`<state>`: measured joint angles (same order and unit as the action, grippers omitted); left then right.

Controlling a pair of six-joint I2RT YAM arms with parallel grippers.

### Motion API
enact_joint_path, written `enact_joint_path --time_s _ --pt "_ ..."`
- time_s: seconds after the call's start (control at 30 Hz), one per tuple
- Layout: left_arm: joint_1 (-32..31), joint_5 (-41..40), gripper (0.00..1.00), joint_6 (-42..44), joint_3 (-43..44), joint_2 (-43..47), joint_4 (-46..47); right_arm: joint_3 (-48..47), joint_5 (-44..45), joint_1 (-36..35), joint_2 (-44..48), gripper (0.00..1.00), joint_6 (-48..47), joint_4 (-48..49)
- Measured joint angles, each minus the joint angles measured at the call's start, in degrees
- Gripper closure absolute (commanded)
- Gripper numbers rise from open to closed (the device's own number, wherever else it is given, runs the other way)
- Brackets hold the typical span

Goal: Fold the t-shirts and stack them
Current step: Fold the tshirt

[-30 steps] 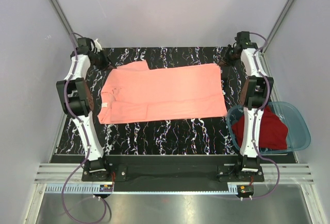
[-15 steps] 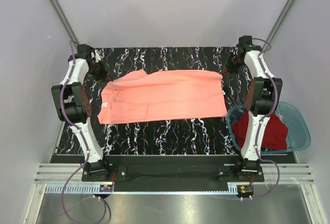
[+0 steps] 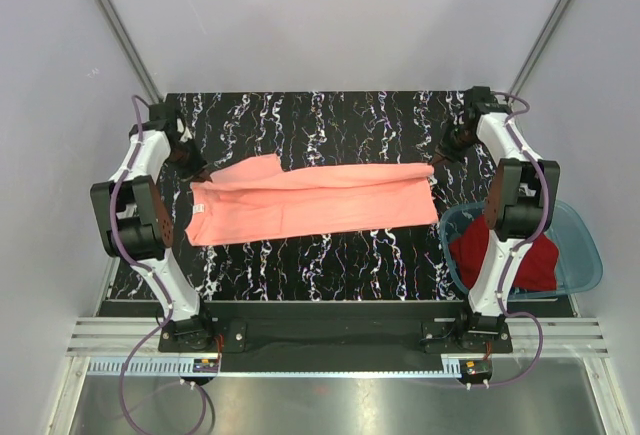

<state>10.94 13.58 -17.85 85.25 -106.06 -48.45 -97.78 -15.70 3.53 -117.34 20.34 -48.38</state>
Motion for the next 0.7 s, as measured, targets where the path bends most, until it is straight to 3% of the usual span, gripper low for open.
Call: enact_joint_path --time_s 0.43,0.7 --pt "-0.17 -0.52 1.0 -0.68 -3.65 0.59 2.8 -0.81 -0.31 0.0 -0.59 1.0 -0.48 2.67" --pt "-0.17 2.56 1.0 -1.95 4.11 -1.07 8.61 -10.78 -1.55 0.0 -4.57 1.0 1.6 9.16"
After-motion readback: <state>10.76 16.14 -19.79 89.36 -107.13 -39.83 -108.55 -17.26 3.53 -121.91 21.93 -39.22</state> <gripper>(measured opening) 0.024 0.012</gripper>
